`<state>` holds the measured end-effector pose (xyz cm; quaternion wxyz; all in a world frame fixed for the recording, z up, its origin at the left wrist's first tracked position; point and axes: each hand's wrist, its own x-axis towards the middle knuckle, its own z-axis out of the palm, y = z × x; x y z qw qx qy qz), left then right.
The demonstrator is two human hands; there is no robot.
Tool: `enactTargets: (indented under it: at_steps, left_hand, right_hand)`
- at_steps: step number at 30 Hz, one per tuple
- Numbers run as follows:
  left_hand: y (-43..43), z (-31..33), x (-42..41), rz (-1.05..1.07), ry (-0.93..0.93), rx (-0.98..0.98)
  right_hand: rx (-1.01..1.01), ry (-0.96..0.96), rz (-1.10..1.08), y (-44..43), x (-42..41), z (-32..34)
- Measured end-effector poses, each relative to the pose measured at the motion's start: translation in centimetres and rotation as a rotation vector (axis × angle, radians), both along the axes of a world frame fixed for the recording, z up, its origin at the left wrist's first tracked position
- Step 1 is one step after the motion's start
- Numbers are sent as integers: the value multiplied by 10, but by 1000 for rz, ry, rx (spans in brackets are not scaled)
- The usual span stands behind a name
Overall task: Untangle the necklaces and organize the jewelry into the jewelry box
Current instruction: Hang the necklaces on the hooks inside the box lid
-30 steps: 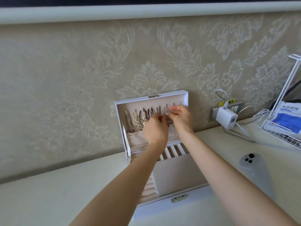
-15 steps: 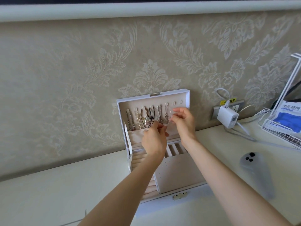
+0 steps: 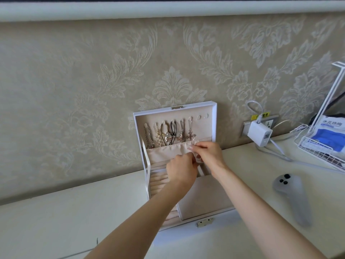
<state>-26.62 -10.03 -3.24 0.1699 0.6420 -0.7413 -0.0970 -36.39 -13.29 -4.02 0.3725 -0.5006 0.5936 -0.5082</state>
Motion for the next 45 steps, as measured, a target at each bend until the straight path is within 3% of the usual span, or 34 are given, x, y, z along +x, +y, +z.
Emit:
enactTargets:
  at_steps: [3,7,9,12,16,18,20,24,27,30,36,41,45]
  left_hand:
    - [13,2,0,-142,-187,-51]
    - [16,6,-1,-207,-94,66]
    - [10,10,2,-203,228,140]
    - [-1,17,13,-112,834,244]
    - [-11,22,25,-102,1226,265]
    - [-14,22,27,-115,1280,267]
    - [-18,18,26,-85,1146,144]
    - [-28,5,18,14,468,-233]
    - [-29,-2,10,9,267,-265]
    - [-30,-7,7,34,134,-234]
    - [-26,-16,5,-92,163,-432]
    - [-28,-10,2,-51,108,-319]
    - [-27,-8,0,11,217,-267]
  right_hand:
    - [75,-51,50,1,-4,-8]
    - [218,-138,159,11,-3,-12]
    - [205,-173,182,14,-6,-12]
    - [172,-394,298,16,-12,-11]
    - [174,-558,502,17,-14,-5]
    - [195,-554,560,17,-14,-4]
    - [194,-515,523,15,-16,-2]
    - [163,-271,256,11,-18,1]
    - [139,-64,100,7,-18,3]
    - [97,-52,5,3,-21,3]
    - [131,-127,98,-1,-30,9]
    - [222,-14,257,4,-39,14]
    - [232,116,319,7,-33,14]
